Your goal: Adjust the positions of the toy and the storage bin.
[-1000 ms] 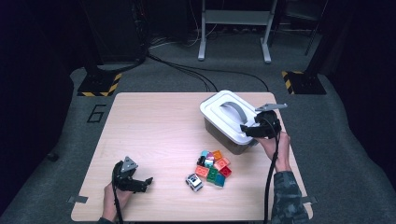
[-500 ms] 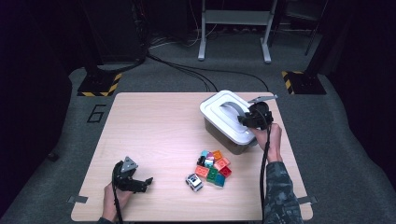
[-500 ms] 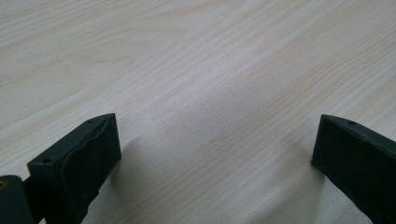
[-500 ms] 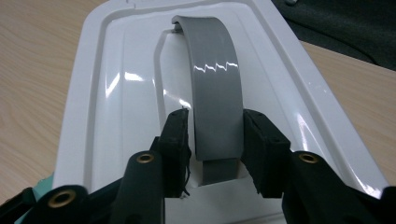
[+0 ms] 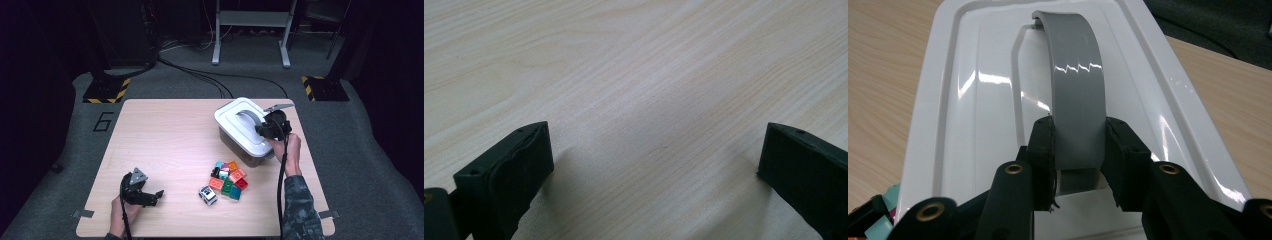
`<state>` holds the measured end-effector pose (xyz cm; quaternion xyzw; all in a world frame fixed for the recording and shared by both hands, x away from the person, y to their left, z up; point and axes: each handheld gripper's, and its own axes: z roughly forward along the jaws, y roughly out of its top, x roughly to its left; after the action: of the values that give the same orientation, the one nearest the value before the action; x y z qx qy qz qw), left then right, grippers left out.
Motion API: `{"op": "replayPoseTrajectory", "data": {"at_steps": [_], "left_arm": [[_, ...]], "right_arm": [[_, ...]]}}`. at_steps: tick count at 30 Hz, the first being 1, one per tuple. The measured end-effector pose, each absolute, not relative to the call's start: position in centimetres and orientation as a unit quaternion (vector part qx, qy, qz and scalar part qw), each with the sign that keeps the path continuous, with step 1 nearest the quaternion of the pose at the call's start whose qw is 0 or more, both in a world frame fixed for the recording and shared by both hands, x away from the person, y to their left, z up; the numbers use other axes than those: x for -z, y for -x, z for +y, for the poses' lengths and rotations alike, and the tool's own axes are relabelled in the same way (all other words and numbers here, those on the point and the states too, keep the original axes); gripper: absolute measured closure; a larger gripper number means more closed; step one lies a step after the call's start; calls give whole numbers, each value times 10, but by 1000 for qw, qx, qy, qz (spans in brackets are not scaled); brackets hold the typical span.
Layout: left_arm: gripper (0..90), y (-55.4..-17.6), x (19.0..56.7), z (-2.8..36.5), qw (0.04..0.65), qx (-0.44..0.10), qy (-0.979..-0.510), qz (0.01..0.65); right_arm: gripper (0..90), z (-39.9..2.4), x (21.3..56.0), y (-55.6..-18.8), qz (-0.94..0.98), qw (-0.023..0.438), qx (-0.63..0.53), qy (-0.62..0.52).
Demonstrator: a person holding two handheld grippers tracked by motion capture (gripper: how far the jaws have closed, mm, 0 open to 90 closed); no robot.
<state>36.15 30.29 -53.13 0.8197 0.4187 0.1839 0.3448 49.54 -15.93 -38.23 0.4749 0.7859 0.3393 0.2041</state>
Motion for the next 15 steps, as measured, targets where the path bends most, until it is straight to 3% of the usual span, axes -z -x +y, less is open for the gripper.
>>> {"op": "replayPoseTrajectory", "data": {"at_steps": [7,15], "left_arm": [[8,-362,531,303,345,-184,-820,419],[9,-362,531,303,345,-184,-820,418]], "right_arm": [[667,-160,381,-491,786,201,-334,-480],[591,-156,373,-501,784,211,-350,-468]]}}
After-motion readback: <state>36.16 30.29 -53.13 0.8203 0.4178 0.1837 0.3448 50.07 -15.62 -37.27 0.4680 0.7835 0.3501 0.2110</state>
